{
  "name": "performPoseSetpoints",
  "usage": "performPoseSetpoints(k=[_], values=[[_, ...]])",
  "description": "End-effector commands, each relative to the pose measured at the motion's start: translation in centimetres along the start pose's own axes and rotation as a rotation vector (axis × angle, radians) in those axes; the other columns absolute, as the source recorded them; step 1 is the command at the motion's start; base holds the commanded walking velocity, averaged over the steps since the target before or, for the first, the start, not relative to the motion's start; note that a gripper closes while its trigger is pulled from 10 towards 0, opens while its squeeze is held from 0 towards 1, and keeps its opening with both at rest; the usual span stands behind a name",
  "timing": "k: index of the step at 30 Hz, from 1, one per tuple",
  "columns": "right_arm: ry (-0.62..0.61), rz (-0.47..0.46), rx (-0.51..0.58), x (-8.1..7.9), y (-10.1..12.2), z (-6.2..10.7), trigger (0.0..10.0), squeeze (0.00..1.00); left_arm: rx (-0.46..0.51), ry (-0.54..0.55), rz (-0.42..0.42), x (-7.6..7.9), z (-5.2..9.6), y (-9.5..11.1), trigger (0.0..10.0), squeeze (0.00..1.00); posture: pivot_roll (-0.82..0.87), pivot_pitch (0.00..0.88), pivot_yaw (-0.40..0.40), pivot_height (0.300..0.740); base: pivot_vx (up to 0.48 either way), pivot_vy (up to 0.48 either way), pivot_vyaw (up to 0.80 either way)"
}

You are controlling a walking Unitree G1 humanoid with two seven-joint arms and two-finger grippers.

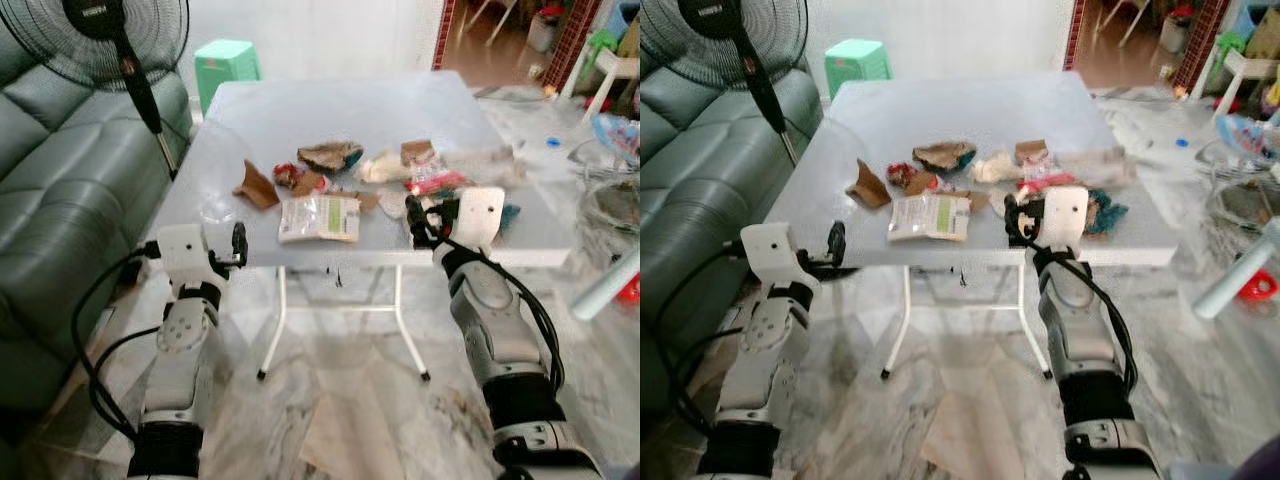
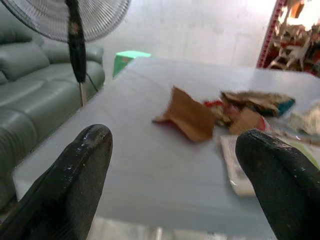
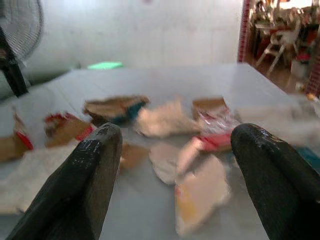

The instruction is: Picking trash to rubbish bin

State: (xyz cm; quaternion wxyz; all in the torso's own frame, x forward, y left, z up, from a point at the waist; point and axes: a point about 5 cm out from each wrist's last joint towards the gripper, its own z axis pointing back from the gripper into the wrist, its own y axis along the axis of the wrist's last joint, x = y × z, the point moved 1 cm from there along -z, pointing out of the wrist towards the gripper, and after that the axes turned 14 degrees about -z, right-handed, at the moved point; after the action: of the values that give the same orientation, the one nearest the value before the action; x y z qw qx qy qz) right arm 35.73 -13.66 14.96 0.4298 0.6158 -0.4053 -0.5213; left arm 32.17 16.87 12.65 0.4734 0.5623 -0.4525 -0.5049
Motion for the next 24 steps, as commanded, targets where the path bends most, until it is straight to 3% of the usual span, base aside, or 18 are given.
performPoseSetpoints(k=[1,6,14,19,20,24], values=[[0.056,0.009,-0.014,-1.4,-0.1,-0.1,10.0,0.0,0.016,0.037,-0.023,-1.0,-0.1,0.5,10.0,0.0,-0.03,0.004,0.046,0.74,0.262,0.0,0.0],[0.086,0.041,-0.028,-1.7,-0.1,0.1,10.0,0.0,0.022,0.058,-0.02,-1.7,-0.7,0.9,10.0,0.0,-0.04,0.002,0.04,0.74,0.254,0.0,0.0],[0.042,-0.022,-0.055,-0.4,-0.2,0.4,10.0,0.0,-0.002,0.073,-0.027,-2.0,-1.0,0.6,10.0,0.0,-0.04,0.0,0.038,0.74,0.06,0.0,0.0],[-0.007,0.004,-0.077,0.3,-0.4,0.3,10.0,0.0,-0.039,0.006,-0.049,-0.9,-0.9,-0.2,10.0,0.0,-0.04,0.0,0.043,0.74,0.0,0.0,0.0],[-0.009,0.042,-0.066,0.6,-0.2,0.3,10.0,0.0,-0.061,-0.048,-0.063,0.1,-0.5,-0.9,10.0,0.0,-0.04,0.0,0.044,0.74,0.0,0.0,0.0],[-0.006,0.106,-0.048,1.0,0.1,0.6,10.0,0.0,-0.053,-0.131,-0.101,1.6,0.5,-1.6,10.0,0.0,-0.04,0.0,0.046,0.74,0.0,0.0,0.0]])
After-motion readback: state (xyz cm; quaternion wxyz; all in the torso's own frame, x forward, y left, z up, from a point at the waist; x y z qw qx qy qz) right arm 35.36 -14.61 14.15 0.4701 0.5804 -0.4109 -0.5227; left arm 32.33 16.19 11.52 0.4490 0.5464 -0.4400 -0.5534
